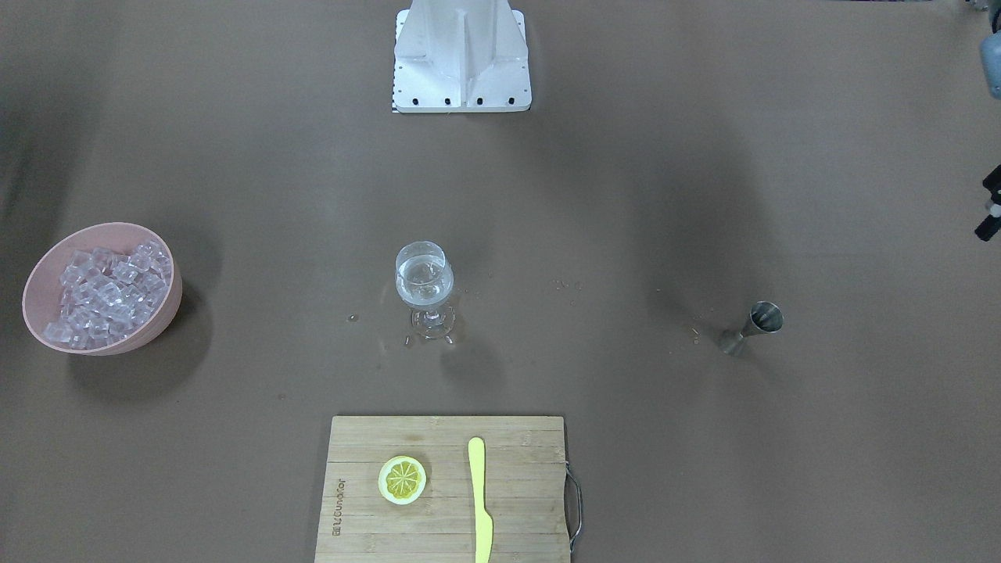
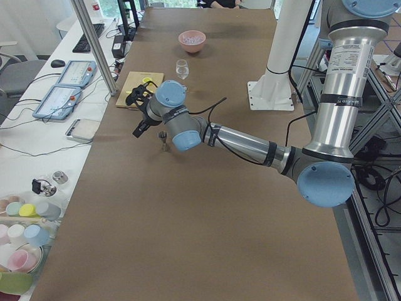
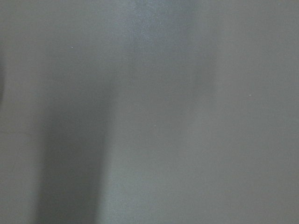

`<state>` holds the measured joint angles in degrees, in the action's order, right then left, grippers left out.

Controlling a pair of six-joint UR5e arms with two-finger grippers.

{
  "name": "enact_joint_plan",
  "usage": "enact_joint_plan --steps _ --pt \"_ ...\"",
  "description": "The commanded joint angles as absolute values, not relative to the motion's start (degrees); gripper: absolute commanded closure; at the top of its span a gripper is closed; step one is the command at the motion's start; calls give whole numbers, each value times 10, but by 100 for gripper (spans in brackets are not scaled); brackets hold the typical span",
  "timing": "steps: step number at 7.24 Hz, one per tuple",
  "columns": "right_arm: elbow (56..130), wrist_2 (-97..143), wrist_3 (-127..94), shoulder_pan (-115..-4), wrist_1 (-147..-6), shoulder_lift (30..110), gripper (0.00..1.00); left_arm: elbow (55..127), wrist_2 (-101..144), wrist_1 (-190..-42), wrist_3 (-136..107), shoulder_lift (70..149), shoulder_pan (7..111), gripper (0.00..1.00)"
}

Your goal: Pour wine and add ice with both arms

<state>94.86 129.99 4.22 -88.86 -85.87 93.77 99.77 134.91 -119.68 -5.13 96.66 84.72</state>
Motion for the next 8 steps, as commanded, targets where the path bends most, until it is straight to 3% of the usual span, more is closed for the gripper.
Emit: enact_joint_plan --steps 1,3,6,8 --pt "947 1300 42 -889 -859 938 0 1003 1274 -963 175 965 896 2" --pt "947 1300 43 -889 -859 938 0 965 1252 -822 175 956 893 2" --pt "954 1300 42 -889 -859 938 0 965 1344 -897 97 859 896 2" --pt "1024 1299 41 -889 -858 940 0 988 1343 -931 82 828 895 2"
